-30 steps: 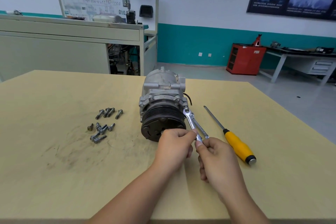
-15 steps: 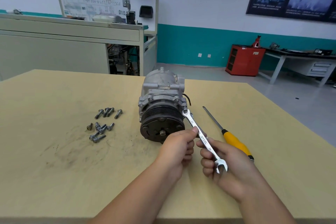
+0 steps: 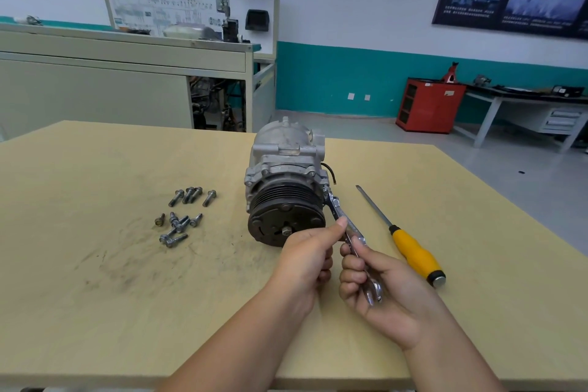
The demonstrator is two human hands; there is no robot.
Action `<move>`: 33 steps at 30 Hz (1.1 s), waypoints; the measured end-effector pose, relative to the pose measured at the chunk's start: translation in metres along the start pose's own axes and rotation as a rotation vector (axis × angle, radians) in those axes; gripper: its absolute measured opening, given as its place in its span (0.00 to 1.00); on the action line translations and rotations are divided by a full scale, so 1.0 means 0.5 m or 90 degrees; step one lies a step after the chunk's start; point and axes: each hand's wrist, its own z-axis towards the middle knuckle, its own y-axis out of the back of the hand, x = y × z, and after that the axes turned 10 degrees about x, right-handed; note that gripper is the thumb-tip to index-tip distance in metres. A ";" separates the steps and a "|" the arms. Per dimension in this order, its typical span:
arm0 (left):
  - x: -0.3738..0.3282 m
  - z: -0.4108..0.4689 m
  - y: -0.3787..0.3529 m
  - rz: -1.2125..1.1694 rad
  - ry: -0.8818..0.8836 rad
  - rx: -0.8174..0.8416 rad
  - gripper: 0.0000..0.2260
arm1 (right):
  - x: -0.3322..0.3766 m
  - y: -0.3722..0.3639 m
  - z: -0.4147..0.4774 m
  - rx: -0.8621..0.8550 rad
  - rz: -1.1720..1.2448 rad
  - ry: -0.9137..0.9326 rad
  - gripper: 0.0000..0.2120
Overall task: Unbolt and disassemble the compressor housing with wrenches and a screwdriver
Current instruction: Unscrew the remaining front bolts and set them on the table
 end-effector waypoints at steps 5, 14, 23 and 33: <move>-0.003 -0.001 0.004 -0.002 -0.017 -0.013 0.13 | 0.002 -0.006 -0.005 -0.042 -0.078 0.025 0.09; -0.014 -0.013 0.002 -0.030 -0.039 -0.010 0.11 | -0.013 -0.019 0.005 -0.072 -0.206 0.103 0.08; -0.023 -0.017 0.004 -0.032 -0.044 0.001 0.10 | -0.017 -0.023 0.010 0.040 -0.017 -0.003 0.12; -0.024 -0.025 0.006 -0.082 0.049 0.003 0.15 | -0.045 -0.010 0.024 0.048 0.036 -0.018 0.10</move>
